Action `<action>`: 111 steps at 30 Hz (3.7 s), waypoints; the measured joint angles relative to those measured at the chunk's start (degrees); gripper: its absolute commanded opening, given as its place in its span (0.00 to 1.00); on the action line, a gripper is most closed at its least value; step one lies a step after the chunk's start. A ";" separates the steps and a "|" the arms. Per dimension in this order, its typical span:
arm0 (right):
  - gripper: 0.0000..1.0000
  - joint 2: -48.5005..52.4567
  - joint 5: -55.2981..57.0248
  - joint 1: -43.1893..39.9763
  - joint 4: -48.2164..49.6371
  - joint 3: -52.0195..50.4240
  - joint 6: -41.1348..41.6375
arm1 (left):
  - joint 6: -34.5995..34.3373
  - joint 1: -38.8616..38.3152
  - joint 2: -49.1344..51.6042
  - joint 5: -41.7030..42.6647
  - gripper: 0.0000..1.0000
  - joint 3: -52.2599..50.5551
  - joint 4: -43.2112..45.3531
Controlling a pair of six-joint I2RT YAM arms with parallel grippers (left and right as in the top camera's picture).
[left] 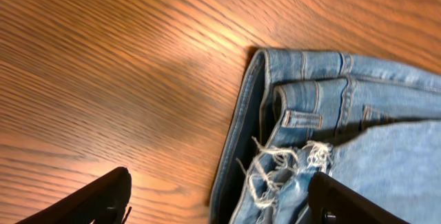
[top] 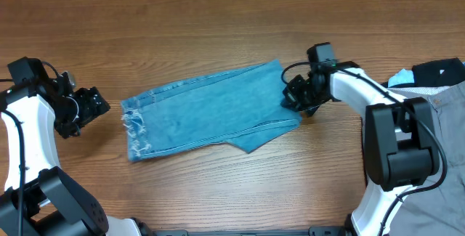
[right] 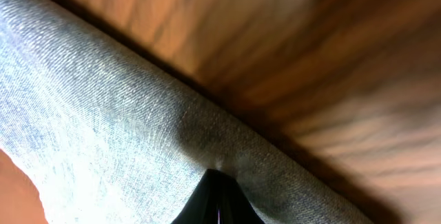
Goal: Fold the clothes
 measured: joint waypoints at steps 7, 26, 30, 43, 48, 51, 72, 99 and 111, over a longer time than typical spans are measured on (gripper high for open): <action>0.05 -0.04 0.81 -0.24 -0.94 0.59 -7.96 | 2.49 -0.61 0.00 3.06 0.96 -6.08 1.40; 0.05 -1.73 3.74 0.35 -3.08 0.59 -13.11 | 14.34 -0.76 3.69 15.61 0.97 -20.92 17.27; 0.05 -1.73 3.78 0.35 -3.04 0.59 -13.14 | 14.78 -0.72 5.73 18.08 0.91 -20.02 18.71; 0.05 -1.73 3.87 0.35 -3.06 0.59 -13.11 | 15.98 -0.17 11.26 24.46 0.63 -17.90 20.50; 0.05 -1.73 4.09 0.35 -3.06 0.59 -13.11 | 16.22 -0.17 11.63 24.17 0.62 -17.53 17.49; 0.05 -1.73 4.17 0.35 -3.06 0.59 -13.09 | 16.15 -0.26 11.63 24.15 0.63 -17.53 16.00; 0.05 -5.75 4.11 0.35 -2.47 0.59 -15.89 | 10.03 -0.52 11.82 21.33 0.69 -16.57 12.76; 0.05 -5.75 4.15 0.35 -2.47 0.59 -15.89 | 17.77 0.07 10.75 27.65 0.72 -20.11 21.11; 0.05 -5.75 4.13 0.35 -1.68 0.59 -15.85 | 21.09 -4.76 10.75 26.34 0.60 -20.37 22.62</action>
